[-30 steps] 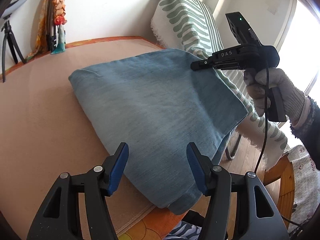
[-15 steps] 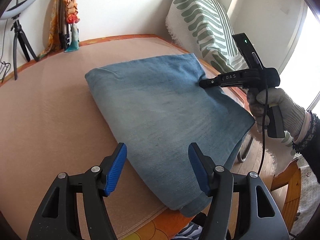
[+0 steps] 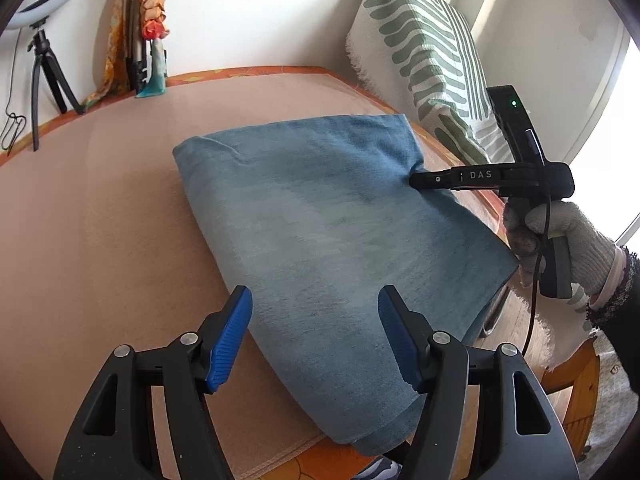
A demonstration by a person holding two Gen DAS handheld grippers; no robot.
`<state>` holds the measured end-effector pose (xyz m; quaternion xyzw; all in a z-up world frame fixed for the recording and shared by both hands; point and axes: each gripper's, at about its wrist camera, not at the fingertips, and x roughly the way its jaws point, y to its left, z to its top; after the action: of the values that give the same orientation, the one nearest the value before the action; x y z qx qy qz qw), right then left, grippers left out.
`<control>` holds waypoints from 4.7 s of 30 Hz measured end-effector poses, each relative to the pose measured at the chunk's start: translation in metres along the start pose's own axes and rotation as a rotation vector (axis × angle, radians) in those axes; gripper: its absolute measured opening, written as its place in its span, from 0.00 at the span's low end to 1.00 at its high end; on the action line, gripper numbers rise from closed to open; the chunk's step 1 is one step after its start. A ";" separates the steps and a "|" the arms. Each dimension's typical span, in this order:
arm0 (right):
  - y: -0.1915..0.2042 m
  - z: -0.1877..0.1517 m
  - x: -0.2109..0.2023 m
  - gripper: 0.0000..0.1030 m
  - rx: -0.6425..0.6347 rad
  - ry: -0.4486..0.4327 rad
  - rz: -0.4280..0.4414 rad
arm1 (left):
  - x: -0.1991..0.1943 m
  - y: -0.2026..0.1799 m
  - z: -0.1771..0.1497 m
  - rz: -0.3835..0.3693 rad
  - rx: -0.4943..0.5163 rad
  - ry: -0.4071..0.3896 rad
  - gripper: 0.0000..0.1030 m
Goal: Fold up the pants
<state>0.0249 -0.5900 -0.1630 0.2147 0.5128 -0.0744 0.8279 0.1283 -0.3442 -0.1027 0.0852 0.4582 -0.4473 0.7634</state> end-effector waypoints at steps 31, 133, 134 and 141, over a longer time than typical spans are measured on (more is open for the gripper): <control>-0.040 -0.017 -0.002 0.88 0.007 0.045 0.336 | 0.033 0.058 -0.008 -0.271 -0.366 0.076 0.90; 0.066 0.236 0.043 0.22 -0.250 -0.307 0.080 | 0.123 0.138 0.234 -0.248 -0.294 -0.128 0.27; 0.065 0.239 0.048 0.22 -0.247 -0.305 0.078 | 0.127 0.139 0.237 -0.242 -0.291 -0.125 0.27; 0.054 0.257 0.083 0.23 -0.264 -0.263 0.020 | 0.160 0.153 0.241 -0.157 -0.292 -0.082 0.27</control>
<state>0.2917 -0.6448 -0.1235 0.0978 0.4032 -0.0259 0.9095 0.4236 -0.4817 -0.1329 -0.0811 0.4921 -0.4372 0.7484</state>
